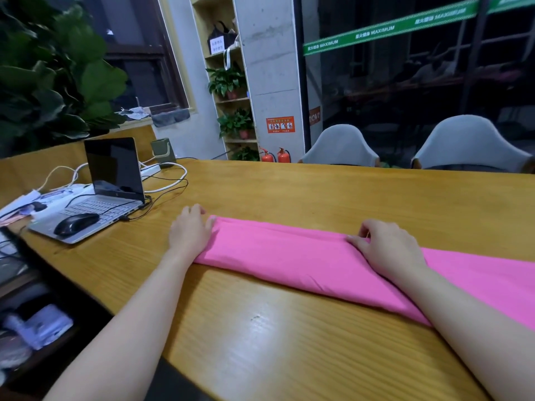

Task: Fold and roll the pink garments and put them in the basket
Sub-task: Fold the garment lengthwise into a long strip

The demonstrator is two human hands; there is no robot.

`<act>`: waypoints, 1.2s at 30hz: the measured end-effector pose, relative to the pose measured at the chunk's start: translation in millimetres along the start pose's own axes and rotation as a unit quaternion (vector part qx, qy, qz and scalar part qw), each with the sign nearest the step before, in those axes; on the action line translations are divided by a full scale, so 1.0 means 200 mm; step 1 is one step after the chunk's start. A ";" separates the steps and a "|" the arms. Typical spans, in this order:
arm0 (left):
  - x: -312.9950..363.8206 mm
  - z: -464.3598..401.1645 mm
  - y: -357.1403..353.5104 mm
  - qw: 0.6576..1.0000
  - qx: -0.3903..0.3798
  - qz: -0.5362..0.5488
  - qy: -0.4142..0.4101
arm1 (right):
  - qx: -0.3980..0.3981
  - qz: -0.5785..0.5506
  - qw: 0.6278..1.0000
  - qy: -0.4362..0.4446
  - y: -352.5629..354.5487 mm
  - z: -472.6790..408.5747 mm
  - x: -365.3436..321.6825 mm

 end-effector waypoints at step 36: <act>0.92 0.41 -0.23 0.935 -0.253 -0.047 -0.245 | -0.013 0.010 1.000 0.024 -0.02 0.01 -0.03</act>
Point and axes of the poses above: each hand's wrist, its own z-axis away from the middle knuckle, its own y-axis out of the back of the hand, x = y × z, the point moved 7 cm from there along -z, towards the middle knuckle, and after that the axes turned 5 degrees about -y, right-handed, at the moved point
